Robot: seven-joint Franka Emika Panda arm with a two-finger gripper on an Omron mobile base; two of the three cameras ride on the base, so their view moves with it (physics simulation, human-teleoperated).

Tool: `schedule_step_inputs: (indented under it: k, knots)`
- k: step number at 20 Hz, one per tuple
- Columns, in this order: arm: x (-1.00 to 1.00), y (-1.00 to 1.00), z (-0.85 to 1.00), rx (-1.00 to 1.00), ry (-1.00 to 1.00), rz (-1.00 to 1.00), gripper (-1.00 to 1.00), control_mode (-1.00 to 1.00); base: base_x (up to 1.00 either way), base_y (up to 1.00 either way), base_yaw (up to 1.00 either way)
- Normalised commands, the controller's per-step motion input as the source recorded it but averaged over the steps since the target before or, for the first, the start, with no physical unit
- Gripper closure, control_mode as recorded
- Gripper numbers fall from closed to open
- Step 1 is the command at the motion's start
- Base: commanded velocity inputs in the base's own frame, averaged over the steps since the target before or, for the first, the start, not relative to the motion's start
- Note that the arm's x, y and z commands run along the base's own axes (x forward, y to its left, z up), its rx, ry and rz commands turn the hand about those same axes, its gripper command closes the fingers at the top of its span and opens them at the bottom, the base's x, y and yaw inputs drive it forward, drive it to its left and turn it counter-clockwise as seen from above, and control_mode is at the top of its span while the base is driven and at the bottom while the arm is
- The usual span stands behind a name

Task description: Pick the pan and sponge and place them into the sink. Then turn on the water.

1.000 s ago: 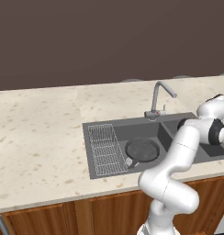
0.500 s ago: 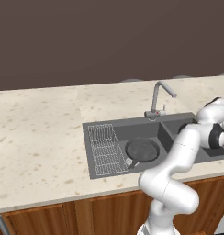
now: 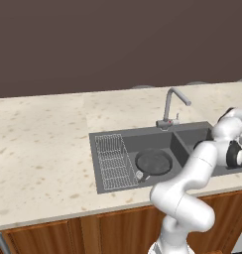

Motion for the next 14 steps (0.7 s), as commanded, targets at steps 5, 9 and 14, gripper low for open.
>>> schedule_step_inputs:
  k: [5,9,14]
  knots:
    - [0.03,-0.01,-0.38,0.00,0.19,0.00,-1.00,-1.00,0.00,0.00,0.00]
    - [-0.01,0.00,-0.30,0.00,0.21,0.00,-1.00,-1.00,0.00,0.00,0.00]
    - [-0.05,0.01,-0.20,0.03,0.17,0.00,1.00,-1.00,0.00,0.00,0.00]
